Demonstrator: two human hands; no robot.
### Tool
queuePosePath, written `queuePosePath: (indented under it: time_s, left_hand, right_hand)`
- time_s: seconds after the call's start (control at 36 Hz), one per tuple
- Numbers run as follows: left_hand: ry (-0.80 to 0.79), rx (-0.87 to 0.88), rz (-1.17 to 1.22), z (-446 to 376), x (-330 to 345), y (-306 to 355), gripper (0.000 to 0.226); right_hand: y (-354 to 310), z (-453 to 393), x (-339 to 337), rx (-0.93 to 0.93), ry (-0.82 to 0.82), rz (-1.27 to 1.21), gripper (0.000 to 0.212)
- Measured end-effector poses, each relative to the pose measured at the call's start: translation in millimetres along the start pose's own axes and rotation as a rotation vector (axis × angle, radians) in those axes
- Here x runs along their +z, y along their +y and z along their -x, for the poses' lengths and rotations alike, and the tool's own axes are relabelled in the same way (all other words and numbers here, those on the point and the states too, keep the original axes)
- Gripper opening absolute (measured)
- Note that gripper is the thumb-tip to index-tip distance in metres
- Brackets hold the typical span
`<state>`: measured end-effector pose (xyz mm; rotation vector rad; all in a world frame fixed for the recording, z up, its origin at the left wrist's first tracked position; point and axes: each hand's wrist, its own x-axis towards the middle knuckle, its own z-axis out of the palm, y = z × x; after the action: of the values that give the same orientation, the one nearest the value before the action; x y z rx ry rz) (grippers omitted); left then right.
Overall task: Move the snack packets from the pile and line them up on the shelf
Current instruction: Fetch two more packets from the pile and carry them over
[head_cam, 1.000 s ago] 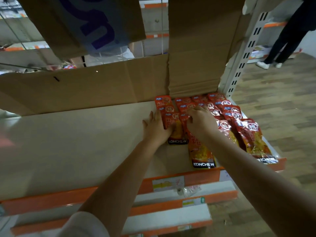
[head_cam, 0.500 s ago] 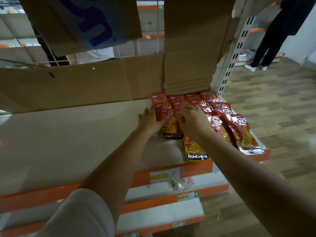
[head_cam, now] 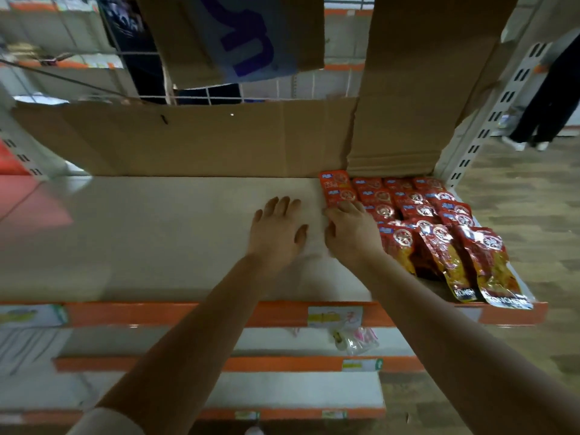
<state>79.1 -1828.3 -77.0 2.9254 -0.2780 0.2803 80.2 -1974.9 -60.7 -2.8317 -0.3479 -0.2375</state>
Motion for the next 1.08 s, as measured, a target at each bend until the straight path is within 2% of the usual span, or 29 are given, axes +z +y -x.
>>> queuePosePath:
  time_s: [0.11, 0.28, 0.44, 0.61, 0.75, 1.08]
  left_hand:
    - [0.057, -0.016, -0.007, 28, -15, -31, 0.053]
    - [0.167, -0.062, 0.052, 70, -46, -106, 0.046]
    - [0.179, -0.114, 0.035, 122, -87, -215, 0.049]
    - [0.207, -0.163, -0.058, 184, -130, -335, 0.052]
    - [0.26, -0.241, -0.083, 227, -156, -427, 0.048]
    - [0.358, -0.45, -0.047, 278, -188, -604, 0.044]
  right_hand:
    - [-39, -4, 10, -0.075, -0.045, 0.056, 0.042]
    - [-125, -11, 30, -0.175, -0.025, 0.072, 0.043]
    - [-242, -14, 58, -0.233, -0.004, 0.062, 0.045]
    - [-375, -14, 93, -0.227, -0.017, -0.057, 0.044]
    - [-479, -16, 118, -0.301, -0.017, -0.112, 0.042]
    - [-660, -62, 182, -0.466, -0.065, -0.106, 0.039]
